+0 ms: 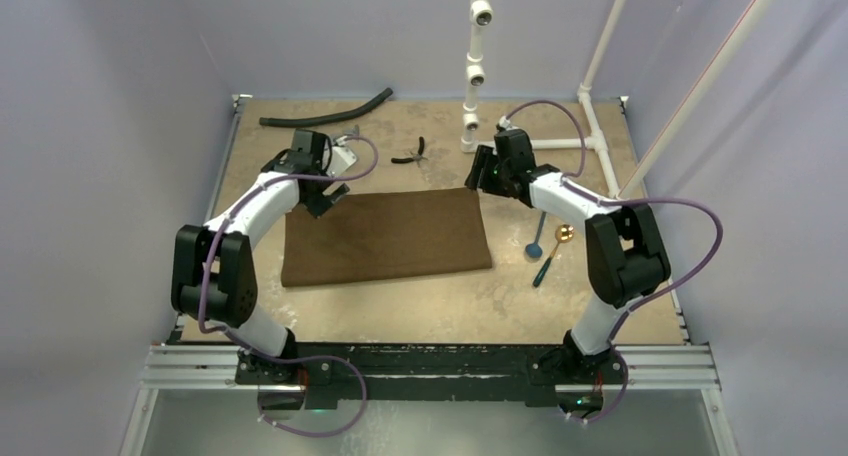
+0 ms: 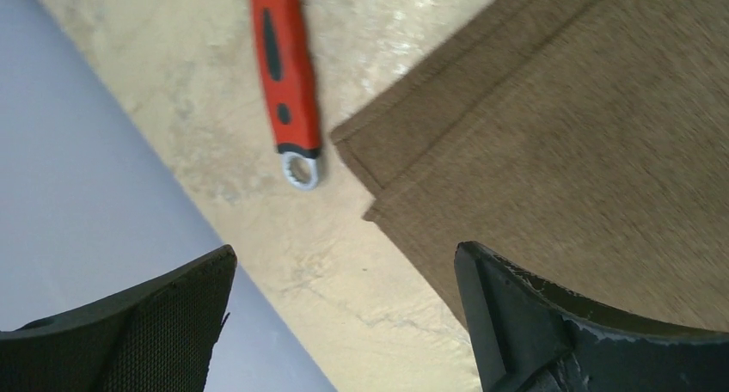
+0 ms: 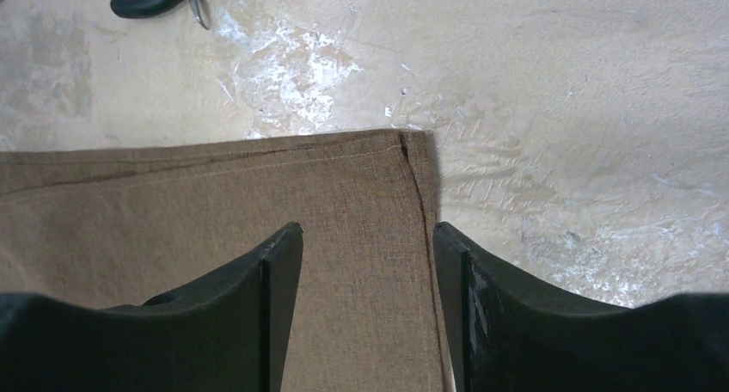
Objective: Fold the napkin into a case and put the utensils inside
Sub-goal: Fold and flatten the napkin at the center of the board, then smooth out the rectangle-folded napkin at the center of the board.
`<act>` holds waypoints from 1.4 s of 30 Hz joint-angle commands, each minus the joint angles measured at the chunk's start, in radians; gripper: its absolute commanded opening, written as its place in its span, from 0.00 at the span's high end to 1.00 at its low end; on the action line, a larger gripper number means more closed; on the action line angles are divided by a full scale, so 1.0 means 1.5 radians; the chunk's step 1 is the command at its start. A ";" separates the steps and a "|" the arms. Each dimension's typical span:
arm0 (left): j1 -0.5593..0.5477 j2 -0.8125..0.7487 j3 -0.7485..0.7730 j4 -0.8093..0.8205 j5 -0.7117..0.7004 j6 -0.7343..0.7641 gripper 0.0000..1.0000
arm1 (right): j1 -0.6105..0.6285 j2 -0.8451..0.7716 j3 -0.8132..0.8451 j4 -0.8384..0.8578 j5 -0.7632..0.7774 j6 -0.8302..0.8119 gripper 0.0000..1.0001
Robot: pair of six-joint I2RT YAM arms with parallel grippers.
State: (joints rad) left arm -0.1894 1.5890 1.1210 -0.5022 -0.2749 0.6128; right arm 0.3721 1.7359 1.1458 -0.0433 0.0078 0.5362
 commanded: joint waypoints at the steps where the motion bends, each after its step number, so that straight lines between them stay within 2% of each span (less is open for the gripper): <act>1: 0.022 0.025 0.011 -0.080 0.097 -0.004 0.02 | 0.002 0.022 0.003 0.011 -0.014 -0.013 0.40; 2: 0.033 0.030 0.018 -0.090 0.114 -0.010 0.02 | 0.001 0.027 0.005 0.018 -0.003 -0.014 0.40; 6: 0.077 0.044 0.035 -0.110 0.155 -0.021 0.14 | 0.001 0.039 -0.019 0.045 -0.001 -0.014 0.40; 8: 0.086 0.049 0.039 -0.120 0.155 -0.020 0.28 | 0.002 0.045 -0.032 0.049 -0.004 -0.013 0.40; 9: 0.086 0.049 0.038 -0.126 0.156 -0.019 0.31 | 0.001 0.048 -0.038 0.042 -0.019 -0.012 0.40; 14: 0.087 0.054 0.029 -0.148 0.149 0.004 0.34 | 0.001 0.028 -0.077 0.047 -0.030 0.011 0.39; 16: 0.097 0.063 0.028 -0.136 0.140 0.007 0.46 | 0.002 0.020 -0.076 0.051 -0.032 0.010 0.39; 18: 0.111 0.079 0.042 -0.124 0.128 -0.006 0.63 | 0.001 0.020 -0.060 0.051 -0.033 0.001 0.40; 20: 0.124 0.097 0.066 -0.131 0.134 -0.027 0.69 | 0.001 0.025 -0.042 0.057 -0.027 -0.008 0.42; 21: 0.126 0.106 0.075 -0.136 0.138 -0.037 0.68 | 0.001 0.031 -0.032 0.067 -0.012 -0.016 0.42; 23: 0.126 0.120 0.083 -0.133 0.128 -0.057 0.53 | 0.001 0.046 -0.004 0.076 -0.007 -0.033 0.43; 26: 0.155 0.131 0.081 -0.127 0.133 -0.071 0.47 | 0.002 0.072 0.027 0.084 -0.007 -0.049 0.45; 35: 0.193 0.165 0.065 -0.115 0.163 -0.076 0.53 | 0.002 0.124 0.082 0.075 -0.003 -0.060 0.54; 37: 0.196 0.170 0.062 -0.112 0.174 -0.079 0.53 | 0.002 0.124 0.076 0.078 -0.004 -0.058 0.54; 40: 0.197 0.181 0.059 -0.105 0.180 -0.082 0.45 | 0.003 0.125 0.064 0.084 -0.004 -0.057 0.55; 42: 0.197 0.186 0.054 -0.089 0.180 -0.081 0.46 | 0.004 0.128 0.056 0.091 -0.004 -0.052 0.58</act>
State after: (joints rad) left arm 0.0982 1.8519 1.2133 -0.6888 -0.0452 0.5091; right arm 0.3729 1.9419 1.2400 0.0635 -0.0090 0.4664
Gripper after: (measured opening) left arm 0.540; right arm 0.447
